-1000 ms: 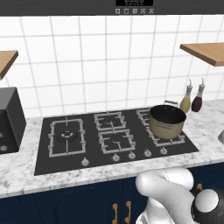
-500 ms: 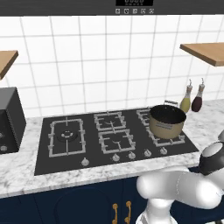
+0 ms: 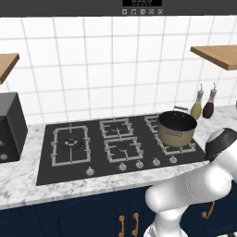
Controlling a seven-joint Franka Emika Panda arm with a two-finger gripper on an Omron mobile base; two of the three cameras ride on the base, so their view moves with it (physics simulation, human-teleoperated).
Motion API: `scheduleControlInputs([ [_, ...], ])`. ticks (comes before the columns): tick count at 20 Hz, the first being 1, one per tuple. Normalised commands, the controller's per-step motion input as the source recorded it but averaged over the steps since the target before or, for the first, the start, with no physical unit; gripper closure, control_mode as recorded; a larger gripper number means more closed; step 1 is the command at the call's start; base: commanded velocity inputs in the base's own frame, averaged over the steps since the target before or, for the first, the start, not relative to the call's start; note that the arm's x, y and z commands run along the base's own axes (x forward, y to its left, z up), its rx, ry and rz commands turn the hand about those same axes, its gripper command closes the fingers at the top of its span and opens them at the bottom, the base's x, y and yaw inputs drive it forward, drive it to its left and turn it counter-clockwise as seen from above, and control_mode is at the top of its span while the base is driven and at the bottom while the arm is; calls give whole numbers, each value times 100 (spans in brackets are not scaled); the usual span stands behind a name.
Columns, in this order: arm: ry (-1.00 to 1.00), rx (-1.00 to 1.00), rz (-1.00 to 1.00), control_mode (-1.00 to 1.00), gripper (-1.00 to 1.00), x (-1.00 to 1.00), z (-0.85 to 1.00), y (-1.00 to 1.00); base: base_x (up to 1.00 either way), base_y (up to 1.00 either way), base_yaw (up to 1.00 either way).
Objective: Pick the kettle from the counter and place it on a stove burner. Then turn the burner on.
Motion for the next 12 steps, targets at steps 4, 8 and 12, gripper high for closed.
scheduleControlInputs([
  [4, 8, 4, 0, -100, -100, 8, -58, -1, 0, 0, 0],
  [8, -1, 10, 0, -100, -100, 9, -33, -19, 0, 0, 0],
  [12, -1, 13, 0, -100, -100, 3, -31, -21, 0, 0, 0],
])
